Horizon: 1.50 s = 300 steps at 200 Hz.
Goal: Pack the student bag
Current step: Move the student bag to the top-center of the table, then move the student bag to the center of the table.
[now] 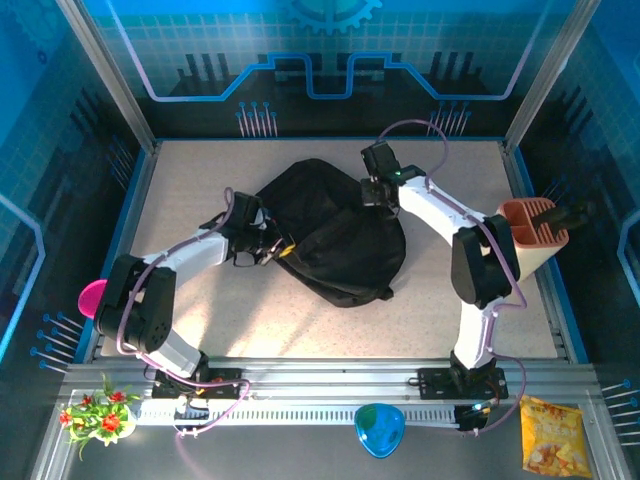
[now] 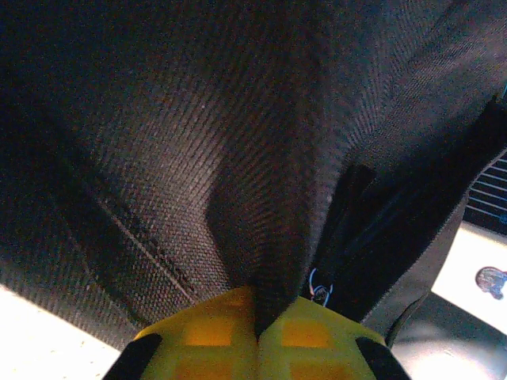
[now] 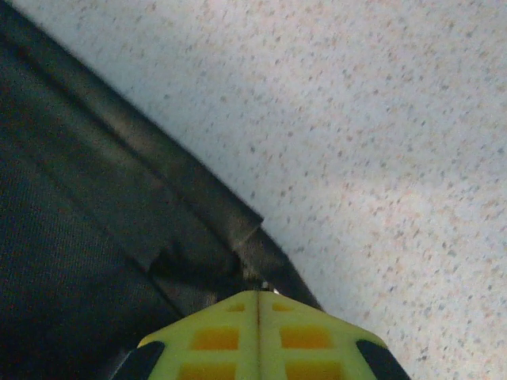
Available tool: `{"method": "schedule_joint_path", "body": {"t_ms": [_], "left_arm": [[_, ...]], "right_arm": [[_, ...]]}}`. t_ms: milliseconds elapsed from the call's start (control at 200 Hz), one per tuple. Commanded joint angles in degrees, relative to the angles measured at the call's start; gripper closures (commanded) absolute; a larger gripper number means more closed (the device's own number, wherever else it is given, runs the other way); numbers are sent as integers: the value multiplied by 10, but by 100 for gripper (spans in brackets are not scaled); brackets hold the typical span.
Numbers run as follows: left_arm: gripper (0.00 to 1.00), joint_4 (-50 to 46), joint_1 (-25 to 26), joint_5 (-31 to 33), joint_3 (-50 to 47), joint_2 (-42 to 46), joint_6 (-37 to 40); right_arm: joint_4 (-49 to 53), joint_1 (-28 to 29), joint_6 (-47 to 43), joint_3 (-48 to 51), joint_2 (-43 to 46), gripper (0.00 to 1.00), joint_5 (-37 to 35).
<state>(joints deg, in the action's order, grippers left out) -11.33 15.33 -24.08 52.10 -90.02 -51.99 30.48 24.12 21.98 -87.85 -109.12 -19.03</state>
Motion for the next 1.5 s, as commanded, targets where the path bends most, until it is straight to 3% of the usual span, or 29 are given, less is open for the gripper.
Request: {"method": "schedule_joint_path", "body": {"t_ms": [0, 170, 470, 530, 610, 690, 810, 920, 1051, 1226, 1496], "left_arm": [[100, -26, -31, 33, 68, -18, 55], [100, -54, -45, 49, 173, -81, 107], [100, -149, -50, 71, 336, -203, 211], [100, -154, -53, 74, 352, -219, 225], [100, -158, -55, 58, 363, -232, 238], [100, -145, -54, 28, 348, -230, 243], [100, -132, -53, 6, 313, -219, 256], [100, -128, -52, 9, 294, -209, 272], [100, -116, -52, 4, 276, -199, 287], [100, -88, -49, -9, 227, -172, 293], [98, 2, -23, -19, 70, -80, 271]], "right_arm": [[-17, 13, 10, 38, 63, 100, 65], [-40, 30, 10, 72, 105, 100, 133], [-34, 22, 39, 62, 99, 100, 120], [-31, 14, 48, 62, 100, 86, 120], [-36, 2, 59, 71, 97, 60, 112], [-24, -8, 58, 64, 74, 50, 103], [22, -18, 51, 15, 18, 43, 86], [63, -21, 45, -33, -35, 41, 71], [78, -21, 43, -37, -65, 42, 106], [73, -20, 72, 51, -31, 43, 133], [42, -9, 128, 277, 115, 44, 163]]}}
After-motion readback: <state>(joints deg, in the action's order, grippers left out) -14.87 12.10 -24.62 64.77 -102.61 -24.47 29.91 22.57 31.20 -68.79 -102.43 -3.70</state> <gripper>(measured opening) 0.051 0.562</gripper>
